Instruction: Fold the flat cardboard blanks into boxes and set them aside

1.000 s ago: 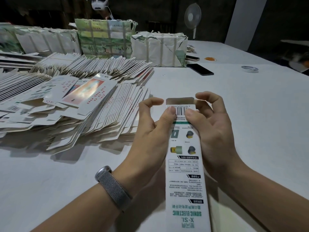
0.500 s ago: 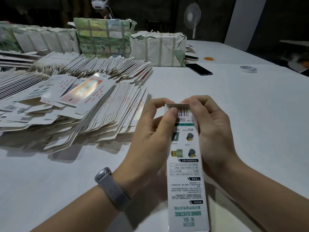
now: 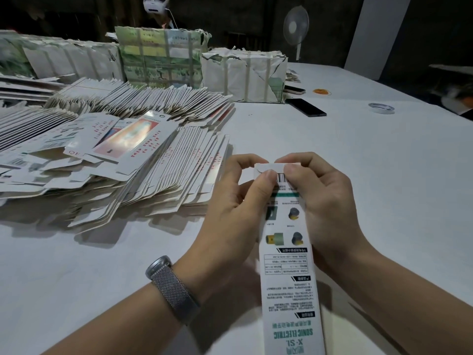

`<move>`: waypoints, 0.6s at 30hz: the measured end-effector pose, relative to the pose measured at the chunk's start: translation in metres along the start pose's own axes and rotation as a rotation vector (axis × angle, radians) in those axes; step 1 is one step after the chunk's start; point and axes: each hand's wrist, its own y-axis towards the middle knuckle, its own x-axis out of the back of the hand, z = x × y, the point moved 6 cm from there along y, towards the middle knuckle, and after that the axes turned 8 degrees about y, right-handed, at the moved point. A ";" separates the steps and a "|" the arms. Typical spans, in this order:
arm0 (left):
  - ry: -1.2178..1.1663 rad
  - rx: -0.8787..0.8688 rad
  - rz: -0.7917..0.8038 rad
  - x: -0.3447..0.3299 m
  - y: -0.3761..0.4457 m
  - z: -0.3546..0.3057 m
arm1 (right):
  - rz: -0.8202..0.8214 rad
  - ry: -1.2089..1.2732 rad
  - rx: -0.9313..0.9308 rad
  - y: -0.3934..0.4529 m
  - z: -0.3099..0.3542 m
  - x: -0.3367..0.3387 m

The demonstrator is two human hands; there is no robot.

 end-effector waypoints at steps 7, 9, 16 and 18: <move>-0.022 0.092 -0.017 0.003 0.003 0.005 | -0.034 -0.123 0.031 0.000 -0.005 0.000; -0.003 0.105 -0.008 0.003 0.003 0.005 | -0.033 -0.139 0.026 0.000 -0.006 0.001; 0.049 0.047 0.023 0.003 0.005 0.001 | 0.019 -0.096 -0.073 0.000 -0.009 -0.002; 0.103 0.017 0.034 0.002 0.005 0.001 | 0.001 -0.092 -0.064 0.001 -0.005 -0.001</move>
